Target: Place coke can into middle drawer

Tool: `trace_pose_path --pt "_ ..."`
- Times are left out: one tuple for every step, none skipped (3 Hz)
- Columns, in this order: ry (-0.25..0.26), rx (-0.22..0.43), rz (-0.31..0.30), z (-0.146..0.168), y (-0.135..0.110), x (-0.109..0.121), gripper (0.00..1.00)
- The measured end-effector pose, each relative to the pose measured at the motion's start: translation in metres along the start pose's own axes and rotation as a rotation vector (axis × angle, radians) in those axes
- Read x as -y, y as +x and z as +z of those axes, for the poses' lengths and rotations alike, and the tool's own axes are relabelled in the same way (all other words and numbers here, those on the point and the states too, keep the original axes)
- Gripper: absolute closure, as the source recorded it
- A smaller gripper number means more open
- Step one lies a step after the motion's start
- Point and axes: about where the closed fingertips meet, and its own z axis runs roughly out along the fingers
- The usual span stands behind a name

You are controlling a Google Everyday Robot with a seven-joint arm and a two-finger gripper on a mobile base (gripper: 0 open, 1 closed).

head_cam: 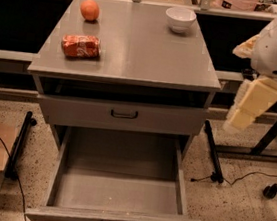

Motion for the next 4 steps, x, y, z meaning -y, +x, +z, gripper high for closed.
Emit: trace_pose_path --pt "-0.034 0.106 -0.095 0.027 -0.048 0.013 0.0" --pt "-0.058 0.21 -0.201 0.056 -0.115 0.031 0.0" --pt "-0.06 0.24 -0.252 0.071 -0.152 0.043 0.0" --pt "-0.077 0.285 -0.299 0.092 -0.187 0.06 0.0"
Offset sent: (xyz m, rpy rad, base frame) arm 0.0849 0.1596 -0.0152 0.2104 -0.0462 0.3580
